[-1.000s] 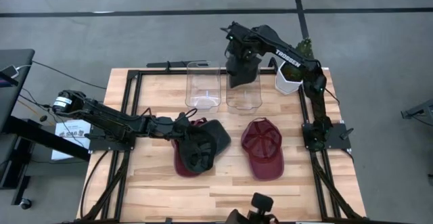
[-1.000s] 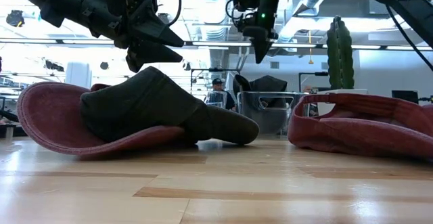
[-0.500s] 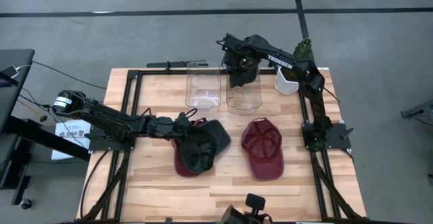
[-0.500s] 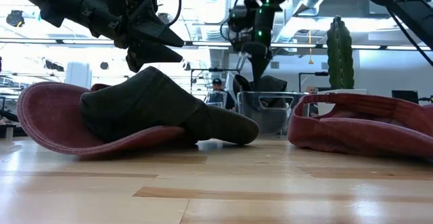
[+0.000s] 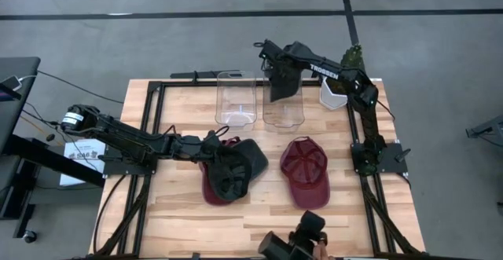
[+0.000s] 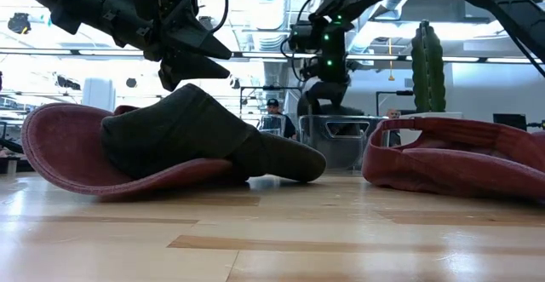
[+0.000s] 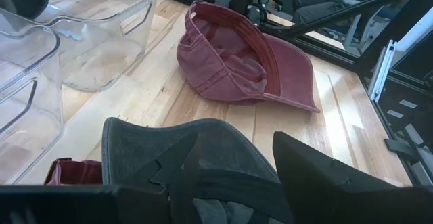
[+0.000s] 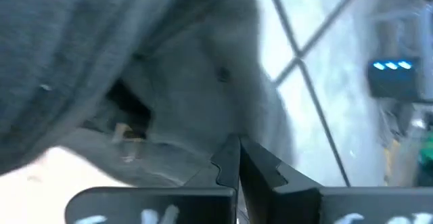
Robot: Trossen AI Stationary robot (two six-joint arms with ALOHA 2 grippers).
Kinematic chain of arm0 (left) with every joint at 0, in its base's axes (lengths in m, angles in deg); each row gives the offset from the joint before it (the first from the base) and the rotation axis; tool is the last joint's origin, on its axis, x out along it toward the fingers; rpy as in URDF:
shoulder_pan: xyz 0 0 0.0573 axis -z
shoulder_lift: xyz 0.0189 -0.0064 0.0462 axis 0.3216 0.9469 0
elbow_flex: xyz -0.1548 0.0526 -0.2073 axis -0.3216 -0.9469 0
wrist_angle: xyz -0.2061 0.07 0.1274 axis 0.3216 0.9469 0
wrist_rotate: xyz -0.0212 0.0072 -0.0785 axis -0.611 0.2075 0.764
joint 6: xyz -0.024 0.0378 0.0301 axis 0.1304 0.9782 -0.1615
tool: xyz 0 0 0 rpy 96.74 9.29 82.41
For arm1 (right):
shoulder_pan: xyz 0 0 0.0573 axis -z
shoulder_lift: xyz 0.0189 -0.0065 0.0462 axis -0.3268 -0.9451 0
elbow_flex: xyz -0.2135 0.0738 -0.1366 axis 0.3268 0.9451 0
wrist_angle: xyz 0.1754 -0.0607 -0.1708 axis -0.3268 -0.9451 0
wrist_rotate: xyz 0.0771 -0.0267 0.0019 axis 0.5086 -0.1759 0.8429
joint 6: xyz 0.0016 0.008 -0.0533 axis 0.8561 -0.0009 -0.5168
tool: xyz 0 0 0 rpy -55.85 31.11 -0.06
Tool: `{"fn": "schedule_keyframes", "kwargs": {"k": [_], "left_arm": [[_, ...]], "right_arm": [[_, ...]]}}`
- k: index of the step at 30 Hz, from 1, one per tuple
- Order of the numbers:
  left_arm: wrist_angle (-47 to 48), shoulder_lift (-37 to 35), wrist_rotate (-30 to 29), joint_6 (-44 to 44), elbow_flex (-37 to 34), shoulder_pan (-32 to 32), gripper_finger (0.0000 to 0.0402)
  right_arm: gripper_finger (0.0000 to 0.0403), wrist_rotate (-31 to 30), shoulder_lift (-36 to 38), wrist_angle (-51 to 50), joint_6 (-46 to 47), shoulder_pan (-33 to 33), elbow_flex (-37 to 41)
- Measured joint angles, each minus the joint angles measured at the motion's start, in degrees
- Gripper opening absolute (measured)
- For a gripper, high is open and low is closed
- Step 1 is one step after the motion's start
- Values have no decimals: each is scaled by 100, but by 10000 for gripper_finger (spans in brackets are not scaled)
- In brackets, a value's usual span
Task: Pick & Place hat
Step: Put the black cap into the right transparent bin
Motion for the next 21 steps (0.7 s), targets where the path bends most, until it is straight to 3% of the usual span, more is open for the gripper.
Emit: {"fn": "schedule_keyframes", "kwargs": {"k": [6,10,15,21], "left_arm": [[0,0,-2,0,0,0,186],[0,0,0,0,0,2,186],[0,0,0,1,0,0,186],[0,0,0,2,0,2,186]], "right_arm": [[0,-482,3,92,417,48,0],[0,-345,7,141,375,48,-38],[0,539,9,150,229,-5,-263],[0,2034,9,152,156,-40,-526]]}}
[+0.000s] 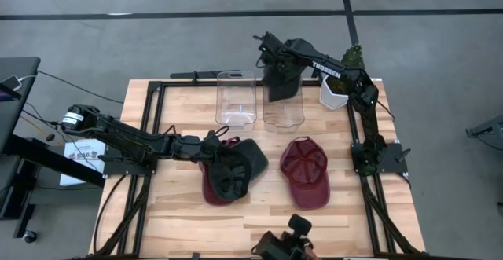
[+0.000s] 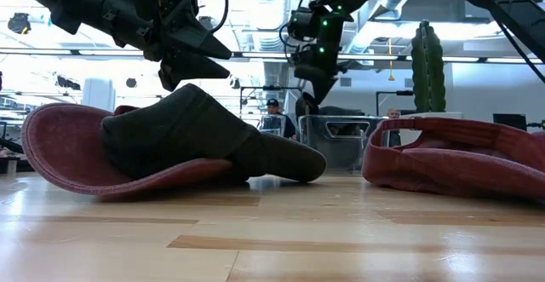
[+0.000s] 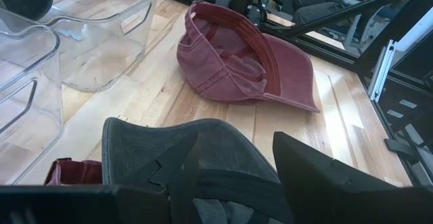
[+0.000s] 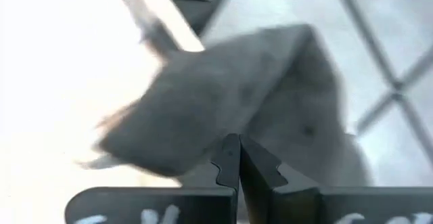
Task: Pick & Place hat
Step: Put the black cap into the right transparent bin
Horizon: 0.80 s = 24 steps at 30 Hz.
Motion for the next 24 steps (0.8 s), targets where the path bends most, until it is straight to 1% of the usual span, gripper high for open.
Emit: {"fn": "schedule_keyframes", "kwargs": {"k": [2,3,5,8,11,14,19,24], "left_arm": [[0,0,-2,0,0,0,186],[0,0,-2,0,0,0,186],[0,0,0,0,0,-1,186],[0,0,0,-1,0,-2,186],[0,0,0,0,0,0,186],[0,0,-2,0,0,-1,186],[0,0,-2,0,0,-2,186],[0,0,-2,-2,0,-2,186]], "right_arm": [[0,328,0,-2,-8,3,-18],[0,356,0,-2,-10,10,-18],[0,307,0,-11,-37,30,-18],[0,39,-2,-26,-57,69,-18],[0,51,-2,-20,-57,126,-18],[0,416,-7,-4,-55,168,-18],[0,1317,-11,33,-55,188,-18],[0,2122,-13,291,-99,144,-18]]}}
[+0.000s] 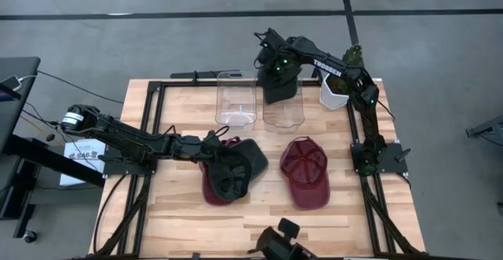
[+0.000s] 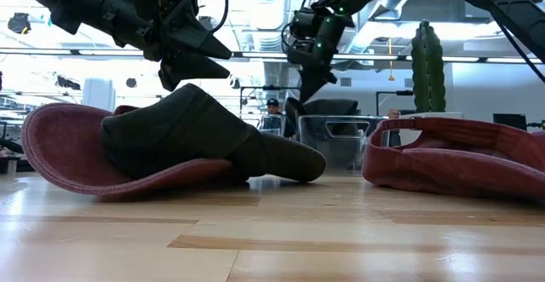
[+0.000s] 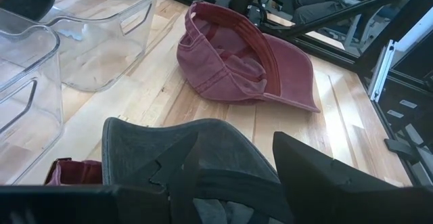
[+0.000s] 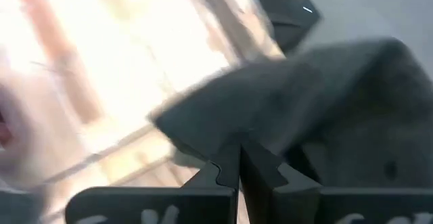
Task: Pick & Place hat
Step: Put the black cap into the right transparent bin
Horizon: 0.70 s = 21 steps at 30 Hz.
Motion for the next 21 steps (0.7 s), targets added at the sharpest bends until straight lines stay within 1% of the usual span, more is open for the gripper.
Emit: {"fn": "schedule_keyframes", "kwargs": {"k": [3,8,10,19,21], "left_arm": [[0,0,1,2,0,1,186],[0,0,2,2,-1,0,186],[0,0,1,2,0,1,186],[0,0,0,2,0,2,186],[2,0,2,2,0,2,186]], "right_arm": [[0,362,0,180,-31,-34,0],[0,294,-3,420,-46,-45,0],[0,3,-2,477,-46,-45,-2],[0,-1975,-2,473,14,-44,-2],[0,-2208,14,523,95,-56,0]]}}
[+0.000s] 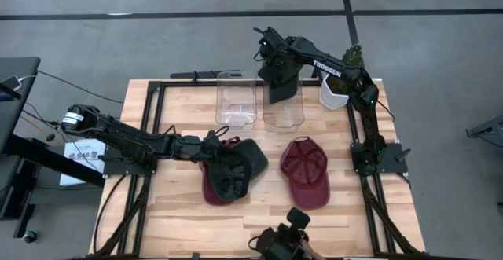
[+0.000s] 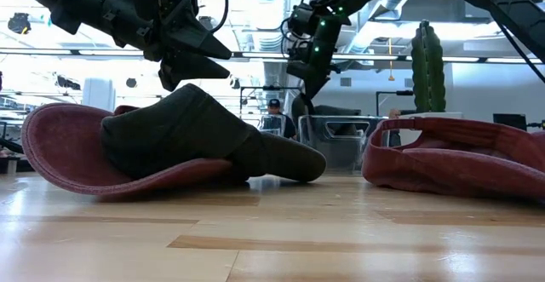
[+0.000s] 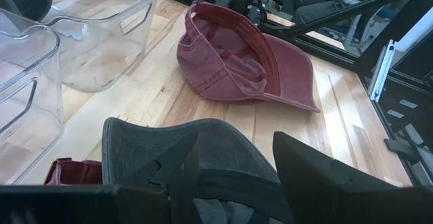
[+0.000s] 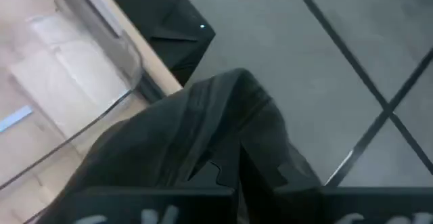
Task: Pick & Place hat
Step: Put the black cap into the right transparent bin
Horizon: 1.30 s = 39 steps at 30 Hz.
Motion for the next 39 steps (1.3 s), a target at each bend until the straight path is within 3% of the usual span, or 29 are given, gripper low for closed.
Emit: {"fn": "schedule_keyframes", "kwargs": {"k": [9,16,20,31,35,39], "left_arm": [[48,2,-2,0,0,-1,186],[114,2,1,0,0,0,186],[122,2,1,0,-2,-2,186],[125,2,0,0,-2,-2,186],[116,2,0,0,-2,-1,186],[51,2,-2,0,-2,-2,186]], "right_arm": [[0,264,724,581,55,-209,-2],[0,531,1509,1004,-10,-890,430],[0,759,2133,1923,-143,-1439,1651],[0,915,3680,5635,-242,-3087,6369],[0,914,3857,6736,-154,-3824,7255],[0,908,3772,7001,-139,-4404,7568]]}}
